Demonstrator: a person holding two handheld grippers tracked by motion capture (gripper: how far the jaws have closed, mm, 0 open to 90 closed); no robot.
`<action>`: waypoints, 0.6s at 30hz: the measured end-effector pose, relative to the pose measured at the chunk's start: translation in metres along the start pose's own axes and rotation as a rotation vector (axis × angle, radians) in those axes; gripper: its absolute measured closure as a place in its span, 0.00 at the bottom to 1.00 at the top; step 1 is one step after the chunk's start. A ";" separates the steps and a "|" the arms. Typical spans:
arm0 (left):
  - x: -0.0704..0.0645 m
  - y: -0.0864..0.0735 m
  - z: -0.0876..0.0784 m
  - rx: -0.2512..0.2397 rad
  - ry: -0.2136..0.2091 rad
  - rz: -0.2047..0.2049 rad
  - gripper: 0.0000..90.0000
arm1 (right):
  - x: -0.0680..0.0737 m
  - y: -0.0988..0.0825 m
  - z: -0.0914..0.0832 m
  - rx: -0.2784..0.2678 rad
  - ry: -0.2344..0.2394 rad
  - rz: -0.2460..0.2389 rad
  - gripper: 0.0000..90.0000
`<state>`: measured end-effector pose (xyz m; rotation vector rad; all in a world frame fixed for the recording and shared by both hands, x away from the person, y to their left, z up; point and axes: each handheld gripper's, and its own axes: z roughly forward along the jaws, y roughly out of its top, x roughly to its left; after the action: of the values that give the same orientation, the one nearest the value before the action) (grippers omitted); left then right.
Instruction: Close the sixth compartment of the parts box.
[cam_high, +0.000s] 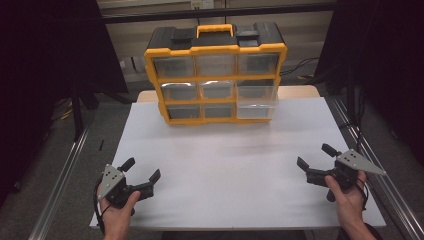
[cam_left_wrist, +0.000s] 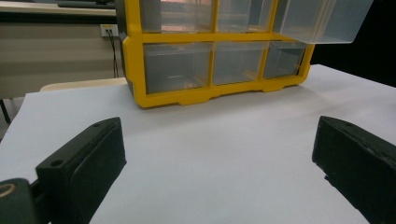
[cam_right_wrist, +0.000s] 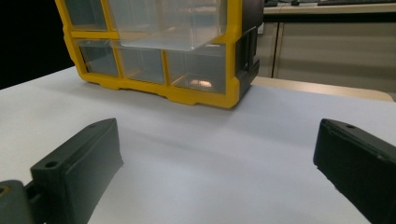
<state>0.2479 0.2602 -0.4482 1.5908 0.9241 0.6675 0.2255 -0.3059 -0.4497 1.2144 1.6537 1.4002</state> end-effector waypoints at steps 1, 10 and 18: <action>0.000 0.000 0.000 0.000 0.000 0.000 0.03 | 0.000 0.000 0.000 0.006 -0.006 0.006 0.01; 0.000 -0.001 0.003 -0.010 -0.016 -0.035 0.03 | 0.001 -0.002 0.002 0.034 0.060 0.043 0.01; 0.000 -0.001 0.001 0.000 -0.017 -0.026 0.03 | 0.006 -0.003 0.005 0.056 0.088 -0.004 0.01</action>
<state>0.2482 0.2602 -0.4496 1.5792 0.9305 0.6346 0.2269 -0.2982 -0.4527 1.1956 1.7652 1.4319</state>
